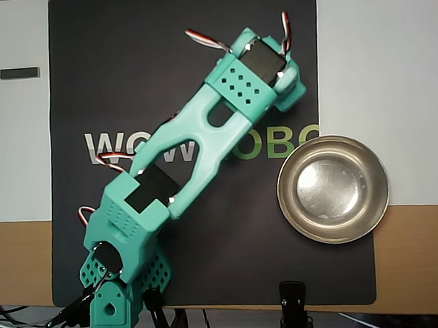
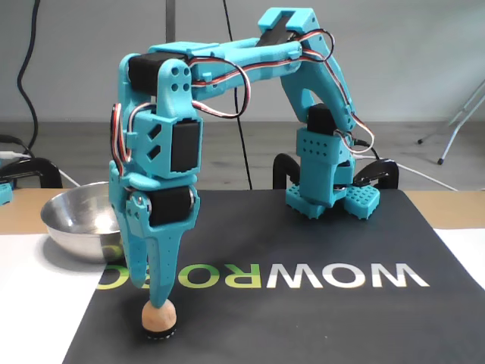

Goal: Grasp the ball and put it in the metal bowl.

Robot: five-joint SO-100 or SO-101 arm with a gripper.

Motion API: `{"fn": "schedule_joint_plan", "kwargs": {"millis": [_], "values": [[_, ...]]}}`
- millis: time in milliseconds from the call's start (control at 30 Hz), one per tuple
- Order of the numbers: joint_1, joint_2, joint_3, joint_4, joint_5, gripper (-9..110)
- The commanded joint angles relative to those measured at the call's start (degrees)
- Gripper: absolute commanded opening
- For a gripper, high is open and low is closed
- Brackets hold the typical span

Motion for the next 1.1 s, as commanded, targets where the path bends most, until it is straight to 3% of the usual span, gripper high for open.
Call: {"fn": "schedule_joint_plan", "kwargs": {"millis": [0, 1067], "values": [[-0.4, -0.7, -2.3, -0.5, -0.2, 51], [-0.8, -4.3, -2.2, -0.5, -0.2, 51]]}}
